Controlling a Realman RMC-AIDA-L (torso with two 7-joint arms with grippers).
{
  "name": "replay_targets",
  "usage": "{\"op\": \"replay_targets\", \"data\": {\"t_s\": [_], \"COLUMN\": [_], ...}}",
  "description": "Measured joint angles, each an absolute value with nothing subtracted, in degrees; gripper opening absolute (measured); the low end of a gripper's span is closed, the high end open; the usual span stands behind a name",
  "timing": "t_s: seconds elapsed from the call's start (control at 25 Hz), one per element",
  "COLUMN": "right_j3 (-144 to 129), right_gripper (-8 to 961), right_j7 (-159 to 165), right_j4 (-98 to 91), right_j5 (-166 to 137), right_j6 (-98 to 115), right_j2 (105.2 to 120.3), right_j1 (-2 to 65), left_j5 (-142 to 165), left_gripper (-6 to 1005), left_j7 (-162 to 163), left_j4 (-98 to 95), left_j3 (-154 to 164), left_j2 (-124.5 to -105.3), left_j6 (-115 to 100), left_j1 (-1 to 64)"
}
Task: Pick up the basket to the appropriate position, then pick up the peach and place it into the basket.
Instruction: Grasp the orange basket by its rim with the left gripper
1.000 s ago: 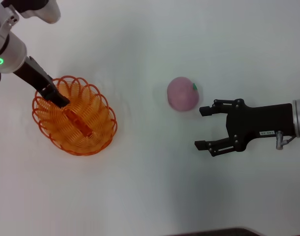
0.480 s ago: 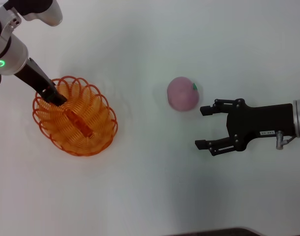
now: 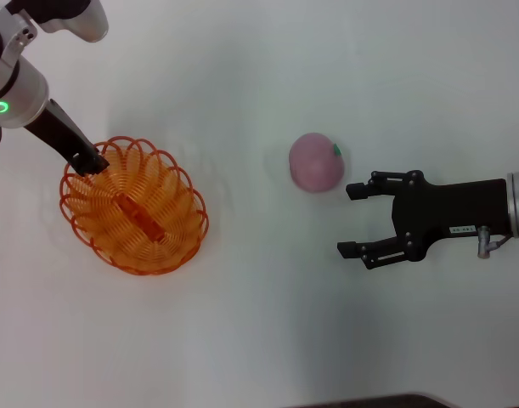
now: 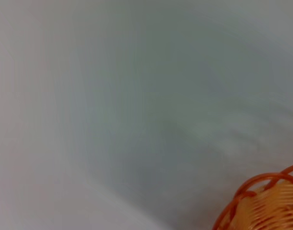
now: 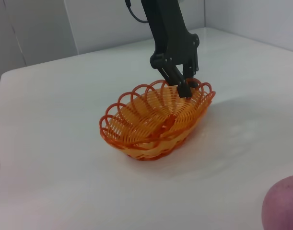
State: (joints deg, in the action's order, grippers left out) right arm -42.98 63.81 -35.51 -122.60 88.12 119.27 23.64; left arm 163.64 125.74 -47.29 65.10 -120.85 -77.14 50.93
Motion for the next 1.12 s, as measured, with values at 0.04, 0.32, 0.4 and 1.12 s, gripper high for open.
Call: {"op": "replay_targets", "data": {"t_s": [0.04,0.32,0.4,1.12], "right_j3": [-42.97,-42.98,-42.98,-42.98], "right_gripper": [941,940,940,940], "right_j7": [63.81,63.90,64.27,64.60], "right_j4": [-35.51,-35.50,-35.50,-35.51], "right_j5": [-122.60,-122.61,-122.61,-122.61], "right_j6": [88.12,88.19,88.25,88.33], "right_j2": [119.27,119.27,119.27,119.27], "right_j1": [23.65,23.77,23.80,24.02], "left_j5": [163.64,163.65,163.58,162.30], "left_gripper": [212,166,164,63], "left_j7": [125.82,127.12,129.41,142.30], "left_j4": [-47.29,-47.28,-47.05,-40.23], "left_j3": [65.14,64.82,64.49,38.92], "left_j2": [-120.81,-120.66,-120.11,-114.59], "left_j6": [-77.16,-78.99,-80.44,-95.06], "left_j1": [50.94,51.64,52.57,57.91]}}
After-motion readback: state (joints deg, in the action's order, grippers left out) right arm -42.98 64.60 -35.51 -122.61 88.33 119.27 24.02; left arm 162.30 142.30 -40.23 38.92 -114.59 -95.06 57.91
